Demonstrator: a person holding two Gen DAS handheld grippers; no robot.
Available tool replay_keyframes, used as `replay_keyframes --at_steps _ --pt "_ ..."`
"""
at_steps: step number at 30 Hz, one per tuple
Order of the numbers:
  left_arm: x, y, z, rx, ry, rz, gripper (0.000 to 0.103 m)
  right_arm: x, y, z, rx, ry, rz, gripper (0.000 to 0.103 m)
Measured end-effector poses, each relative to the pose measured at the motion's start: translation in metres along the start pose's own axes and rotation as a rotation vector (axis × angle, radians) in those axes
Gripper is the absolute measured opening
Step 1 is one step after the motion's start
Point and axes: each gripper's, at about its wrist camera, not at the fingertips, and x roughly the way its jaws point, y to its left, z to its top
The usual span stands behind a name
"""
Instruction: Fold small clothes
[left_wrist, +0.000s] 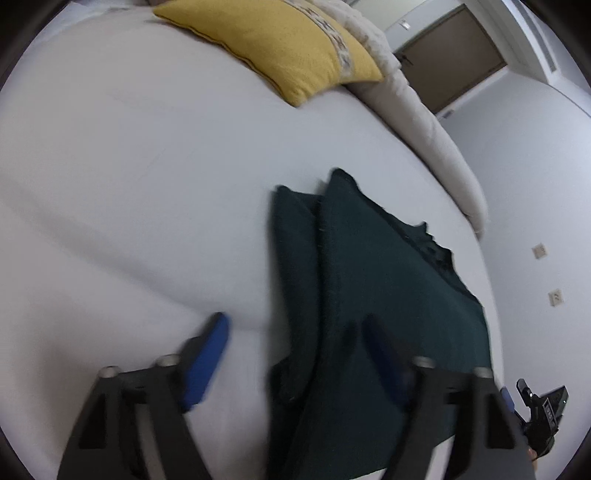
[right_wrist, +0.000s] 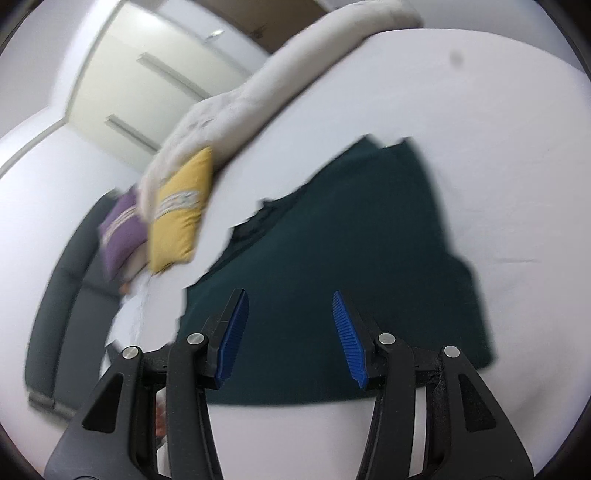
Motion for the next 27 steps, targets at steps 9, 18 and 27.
replay_keyframes --at_steps 9,18,27 --pt "-0.016 -0.090 -0.025 0.213 -0.123 -0.045 0.074 -0.002 -0.063 0.025 0.117 -0.012 -0.168 0.060" --pt "0.061 -0.127 -0.046 0.257 0.009 -0.106 0.075 0.103 -0.051 0.048 0.152 0.128 -0.027 0.060" --pt "0.066 -0.119 -0.048 0.290 0.026 -0.132 0.074 0.147 -0.027 0.048 0.132 0.156 -0.071 0.016"
